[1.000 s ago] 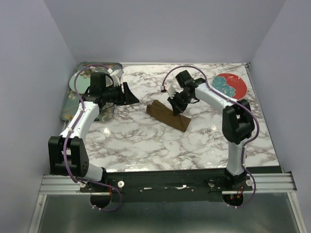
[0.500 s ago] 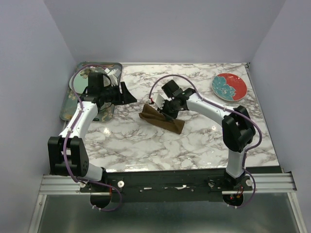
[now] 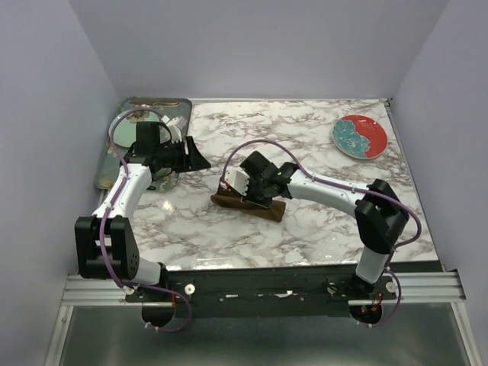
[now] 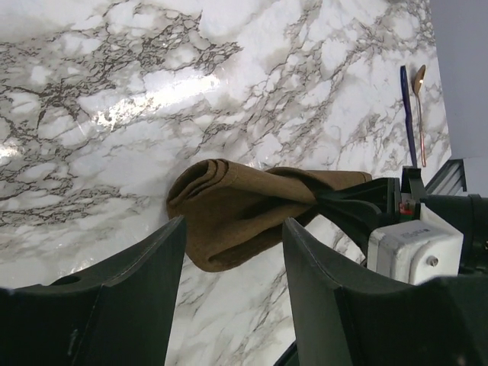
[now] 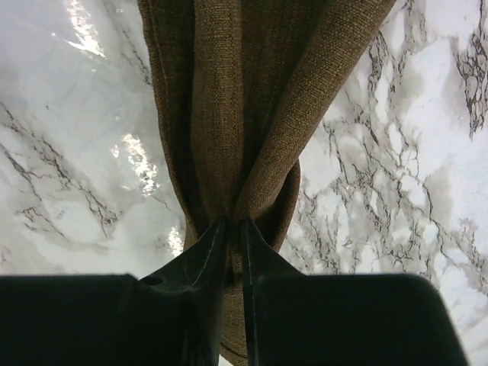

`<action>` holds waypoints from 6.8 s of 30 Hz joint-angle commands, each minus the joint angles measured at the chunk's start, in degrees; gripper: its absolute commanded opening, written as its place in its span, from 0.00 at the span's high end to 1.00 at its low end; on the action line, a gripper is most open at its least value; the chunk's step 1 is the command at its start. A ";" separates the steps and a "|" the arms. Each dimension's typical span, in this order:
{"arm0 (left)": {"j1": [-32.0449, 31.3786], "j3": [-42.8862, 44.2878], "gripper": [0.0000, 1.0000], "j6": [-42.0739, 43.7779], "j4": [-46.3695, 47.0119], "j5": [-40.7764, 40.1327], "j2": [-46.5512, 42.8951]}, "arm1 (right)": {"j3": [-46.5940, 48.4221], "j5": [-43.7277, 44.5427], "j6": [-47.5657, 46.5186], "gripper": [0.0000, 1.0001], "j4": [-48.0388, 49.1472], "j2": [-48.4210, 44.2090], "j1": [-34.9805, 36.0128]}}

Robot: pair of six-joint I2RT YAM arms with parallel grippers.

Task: Fold the napkin into a case and place the utensils inside
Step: Turn over the smaller rectangle-folded napkin at the center of the board, then move the smaller rectangle folded napkin to the center of the board, then pick up the spoon from the corner of the board, then insert the spoon into the folded napkin.

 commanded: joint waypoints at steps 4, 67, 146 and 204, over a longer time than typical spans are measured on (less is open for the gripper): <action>0.73 -1.30 0.37 2.67 -1.84 -1.39 -2.68 | -3.21 0.80 5.39 0.76 1.37 -4.30 6.05; -12.54 25.78 0.56 30.54 -31.29 -17.73 29.31 | -4.00 -25.76 1.27 0.34 -15.33 -10.44 -20.92; -17.20 6.26 0.36 16.21 -0.61 -20.46 1.54 | -8.75 -3.16 6.53 0.77 -10.85 3.17 -74.45; -10.17 -3.40 0.01 12.43 2.29 -26.97 -7.42 | 35.46 -0.87 48.90 0.99 -5.41 19.78 -20.75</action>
